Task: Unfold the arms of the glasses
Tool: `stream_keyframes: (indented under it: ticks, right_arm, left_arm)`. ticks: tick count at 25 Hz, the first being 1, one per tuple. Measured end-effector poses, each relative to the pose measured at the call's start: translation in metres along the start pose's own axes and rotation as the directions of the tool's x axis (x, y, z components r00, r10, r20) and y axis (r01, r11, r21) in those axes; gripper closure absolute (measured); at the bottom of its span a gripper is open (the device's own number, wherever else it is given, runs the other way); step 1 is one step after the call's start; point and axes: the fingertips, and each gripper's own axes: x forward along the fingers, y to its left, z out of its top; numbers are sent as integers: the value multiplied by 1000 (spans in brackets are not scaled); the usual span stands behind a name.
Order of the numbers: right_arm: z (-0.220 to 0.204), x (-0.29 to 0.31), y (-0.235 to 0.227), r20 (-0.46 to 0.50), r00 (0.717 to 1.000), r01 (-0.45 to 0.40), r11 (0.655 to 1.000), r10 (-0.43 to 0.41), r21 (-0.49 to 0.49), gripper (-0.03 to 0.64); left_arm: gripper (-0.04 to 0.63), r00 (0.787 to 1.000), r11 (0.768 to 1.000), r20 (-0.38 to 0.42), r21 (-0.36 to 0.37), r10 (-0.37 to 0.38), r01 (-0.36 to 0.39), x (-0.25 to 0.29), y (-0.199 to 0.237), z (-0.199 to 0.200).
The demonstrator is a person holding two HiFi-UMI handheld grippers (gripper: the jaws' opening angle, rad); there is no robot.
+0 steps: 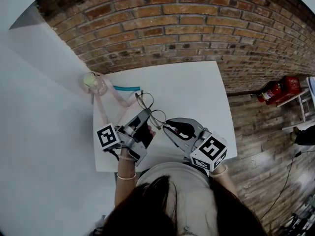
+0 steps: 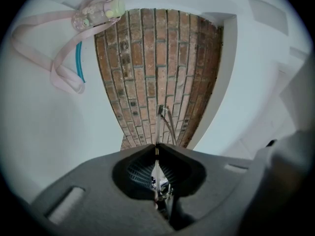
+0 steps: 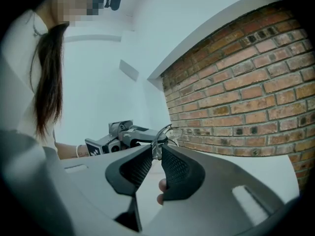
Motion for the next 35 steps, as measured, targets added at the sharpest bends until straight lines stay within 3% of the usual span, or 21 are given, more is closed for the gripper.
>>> stream_keyframes:
  ticks: [18, 35]
  right_arm:
    - [-5, 2, -2, -16, 1000, 20, 999, -20, -27, 580]
    - [14, -6, 2, 31, 999, 19, 999, -17, -46, 583]
  left_arm:
    - [572, 1000, 1000, -20, -8, -4, 4, 3, 0, -5]
    - [572, 999, 1000, -36, 5, 16, -16, 1, 7, -9]
